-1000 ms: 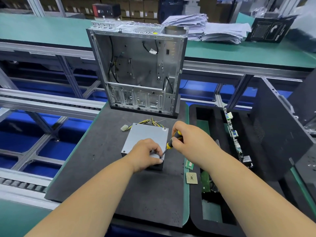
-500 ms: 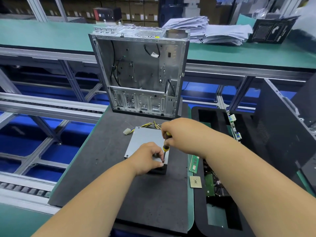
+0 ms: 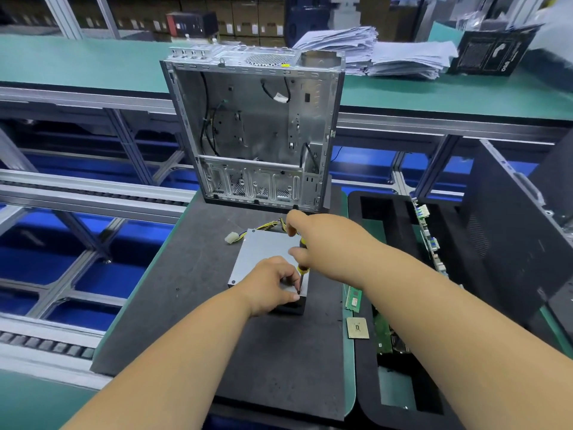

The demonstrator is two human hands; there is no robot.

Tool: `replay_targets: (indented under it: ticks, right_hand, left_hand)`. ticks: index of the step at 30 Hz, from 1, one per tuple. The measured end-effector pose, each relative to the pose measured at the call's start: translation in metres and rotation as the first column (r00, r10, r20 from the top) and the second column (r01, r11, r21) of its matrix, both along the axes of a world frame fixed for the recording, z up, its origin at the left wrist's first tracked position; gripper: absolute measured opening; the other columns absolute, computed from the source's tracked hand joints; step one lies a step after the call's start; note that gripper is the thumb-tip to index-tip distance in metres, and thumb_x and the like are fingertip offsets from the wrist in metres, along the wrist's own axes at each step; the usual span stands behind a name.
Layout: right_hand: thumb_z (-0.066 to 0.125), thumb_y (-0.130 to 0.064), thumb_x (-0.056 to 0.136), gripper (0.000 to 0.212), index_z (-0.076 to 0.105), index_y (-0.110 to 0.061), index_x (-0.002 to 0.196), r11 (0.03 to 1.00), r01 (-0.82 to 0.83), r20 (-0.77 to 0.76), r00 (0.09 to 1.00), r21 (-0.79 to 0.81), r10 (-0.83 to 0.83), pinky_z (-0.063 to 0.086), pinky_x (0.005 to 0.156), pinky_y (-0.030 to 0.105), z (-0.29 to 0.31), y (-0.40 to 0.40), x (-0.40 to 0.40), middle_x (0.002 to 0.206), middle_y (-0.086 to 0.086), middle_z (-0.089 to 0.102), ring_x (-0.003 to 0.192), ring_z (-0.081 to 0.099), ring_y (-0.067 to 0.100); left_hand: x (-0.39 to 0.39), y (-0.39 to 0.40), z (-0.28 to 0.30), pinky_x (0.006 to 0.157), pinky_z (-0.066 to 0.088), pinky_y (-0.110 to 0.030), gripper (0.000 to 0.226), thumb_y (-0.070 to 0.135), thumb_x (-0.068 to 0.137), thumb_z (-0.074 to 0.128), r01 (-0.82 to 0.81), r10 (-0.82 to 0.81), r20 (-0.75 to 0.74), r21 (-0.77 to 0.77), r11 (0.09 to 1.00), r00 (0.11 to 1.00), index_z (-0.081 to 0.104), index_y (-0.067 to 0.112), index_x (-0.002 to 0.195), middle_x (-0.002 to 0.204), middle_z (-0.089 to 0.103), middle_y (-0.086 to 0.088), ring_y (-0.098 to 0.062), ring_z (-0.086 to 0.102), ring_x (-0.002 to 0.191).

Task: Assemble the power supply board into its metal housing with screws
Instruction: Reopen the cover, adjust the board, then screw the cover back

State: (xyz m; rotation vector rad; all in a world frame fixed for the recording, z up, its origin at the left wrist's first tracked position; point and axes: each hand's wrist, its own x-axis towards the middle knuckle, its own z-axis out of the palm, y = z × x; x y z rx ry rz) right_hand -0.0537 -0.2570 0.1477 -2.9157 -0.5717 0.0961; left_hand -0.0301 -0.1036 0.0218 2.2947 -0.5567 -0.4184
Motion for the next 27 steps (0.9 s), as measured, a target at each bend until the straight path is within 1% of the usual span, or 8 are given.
replay_targets:
  ticks: [5, 8, 10, 14, 18, 21, 25, 27]
  right_hand:
    - [0.042, -0.039, 0.098, 0.019, 0.037, -0.021, 0.095, 0.988, 0.125, 0.141, 0.984, -0.091, -0.111, 0.027, 0.052, 0.030, -0.011, 0.007, -0.004, 0.066, -0.006, 0.040, 0.070, 0.047, 0.025]
    - [0.043, -0.028, 0.091, 0.014, 0.035, -0.017, 0.094, 0.995, 0.100, 0.072, 0.992, 0.008, -0.100, 0.024, 0.049, 0.031, -0.011, 0.010, -0.010, 0.069, -0.003, 0.045, 0.064, 0.045, 0.023]
    - [0.045, -0.026, 0.093, 0.013, 0.035, -0.017, 0.094, 0.996, 0.085, 0.012, 0.996, 0.012, -0.085, 0.024, 0.048, 0.032, -0.006, 0.008, -0.010, 0.070, -0.003, 0.043, 0.066, 0.046, 0.024]
    - [0.052, -0.046, 0.096, 0.030, 0.037, -0.021, 0.092, 0.987, 0.118, 0.009, 0.993, -0.104, -0.118, 0.022, 0.047, 0.029, 0.005, 0.002, -0.001, 0.069, -0.007, 0.036, 0.074, 0.045, 0.023]
    - [0.031, -0.054, 0.102, 0.046, 0.049, -0.019, 0.078, 0.922, 0.277, 0.169, 0.956, -0.270, -0.238, 0.026, 0.048, 0.023, -0.007, 0.007, 0.006, 0.065, -0.003, 0.040, 0.064, 0.048, 0.022]
    - [0.024, -0.055, 0.102, 0.053, 0.044, -0.018, 0.069, 0.907, 0.350, 0.186, 0.932, -0.233, -0.312, 0.028, 0.049, 0.023, -0.013, 0.007, 0.006, 0.064, -0.003, 0.043, 0.058, 0.045, 0.018]
    - [0.042, -0.030, 0.094, 0.013, 0.046, -0.018, 0.092, 0.985, 0.174, -0.004, 0.985, 0.004, -0.174, 0.032, 0.060, 0.033, -0.007, -0.001, 0.003, 0.089, 0.001, 0.045, 0.082, 0.048, 0.024]
    - [0.049, -0.024, 0.092, 0.015, 0.049, -0.017, 0.106, 0.995, 0.065, -0.013, 0.998, 0.073, -0.064, 0.035, 0.063, 0.034, -0.004, -0.003, 0.002, 0.098, 0.001, 0.051, 0.086, 0.050, 0.024]
  left_hand:
    - [-0.001, 0.000, 0.000, 0.086, 0.043, -0.021, 0.014, 0.012, 0.078, 0.076, 0.003, -0.004, 0.012, 0.014, 1.000, 1.000, 0.066, 0.021, 0.084, 0.102, 0.057, 0.001, -0.016, 0.050, 0.099]
    - [-0.002, 0.000, 0.000, 0.076, 0.040, -0.009, 0.014, 0.012, 0.078, 0.076, -0.023, 0.024, -0.014, 0.003, 1.000, 1.000, 0.067, 0.018, 0.088, 0.101, 0.062, 0.000, -0.013, 0.054, 0.097]
    - [-0.002, 0.000, -0.001, 0.085, 0.044, -0.018, 0.014, 0.012, 0.077, 0.076, -0.012, 0.012, -0.006, 0.001, 1.000, 1.000, 0.068, 0.017, 0.088, 0.102, 0.060, 0.000, -0.015, 0.052, 0.099]
    - [-0.001, 0.000, 0.002, 0.095, 0.043, -0.029, 0.017, 0.012, 0.076, 0.078, 0.007, -0.008, 0.018, 0.025, 1.000, 1.000, 0.066, 0.022, 0.082, 0.103, 0.056, 0.001, -0.018, 0.049, 0.103]
    - [-0.002, 0.000, 0.002, 0.091, 0.044, -0.027, 0.020, 0.013, 0.075, 0.079, 0.001, -0.001, 0.011, 0.017, 1.000, 1.000, 0.065, 0.026, 0.080, 0.100, 0.056, 0.002, -0.016, 0.049, 0.099]
    - [-0.001, -0.001, 0.002, 0.086, 0.043, -0.024, 0.019, 0.014, 0.075, 0.079, -0.008, 0.008, 0.009, 0.005, 1.000, 1.000, 0.066, 0.027, 0.079, 0.098, 0.056, 0.004, -0.014, 0.049, 0.096]
    - [-0.001, -0.001, 0.001, 0.090, 0.046, -0.030, 0.022, 0.015, 0.075, 0.080, 0.000, 0.000, 0.012, -0.001, 1.000, 1.000, 0.063, 0.028, 0.075, 0.101, 0.058, -0.001, -0.017, 0.052, 0.098]
    - [-0.001, -0.001, 0.002, 0.092, 0.047, -0.032, 0.020, 0.015, 0.076, 0.080, -0.007, 0.007, 0.005, -0.004, 1.000, 1.000, 0.064, 0.027, 0.076, 0.102, 0.058, -0.002, -0.018, 0.052, 0.099]
